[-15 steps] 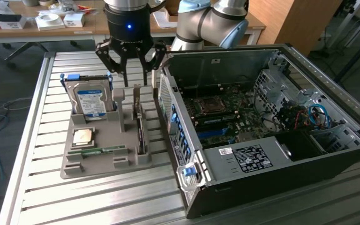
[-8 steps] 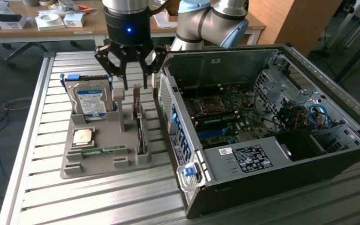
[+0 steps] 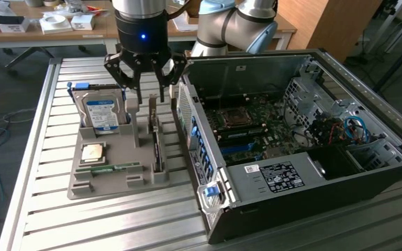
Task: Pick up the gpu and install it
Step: 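Pick up the gpu and move the gpu toward the slot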
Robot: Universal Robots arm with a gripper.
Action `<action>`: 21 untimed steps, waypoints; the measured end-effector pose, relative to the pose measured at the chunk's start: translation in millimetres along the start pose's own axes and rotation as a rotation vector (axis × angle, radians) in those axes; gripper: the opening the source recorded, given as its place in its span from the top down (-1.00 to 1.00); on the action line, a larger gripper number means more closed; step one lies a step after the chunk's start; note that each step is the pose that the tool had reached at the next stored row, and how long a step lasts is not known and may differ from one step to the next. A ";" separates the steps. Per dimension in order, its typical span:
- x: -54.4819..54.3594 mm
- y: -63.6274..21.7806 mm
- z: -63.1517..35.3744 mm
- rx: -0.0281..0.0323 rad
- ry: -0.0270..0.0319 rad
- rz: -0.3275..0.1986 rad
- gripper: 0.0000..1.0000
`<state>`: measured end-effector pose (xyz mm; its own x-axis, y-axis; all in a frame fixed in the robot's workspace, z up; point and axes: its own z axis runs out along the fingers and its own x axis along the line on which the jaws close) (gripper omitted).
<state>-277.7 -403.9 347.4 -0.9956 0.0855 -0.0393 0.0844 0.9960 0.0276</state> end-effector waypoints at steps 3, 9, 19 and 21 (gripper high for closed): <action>0.0 -0.2 0.0 0.0000 -0.0001 0.000 0.03; 0.1 -0.4 0.9 -0.0001 -0.0001 0.000 0.03; 0.6 -0.7 15.6 0.0000 -0.0001 0.000 0.03; 0.7 -0.8 18.0 0.0000 0.0000 0.000 0.03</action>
<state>-277.7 -404.2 329.3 -0.9956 0.0854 -0.0393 0.0844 0.9961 0.0276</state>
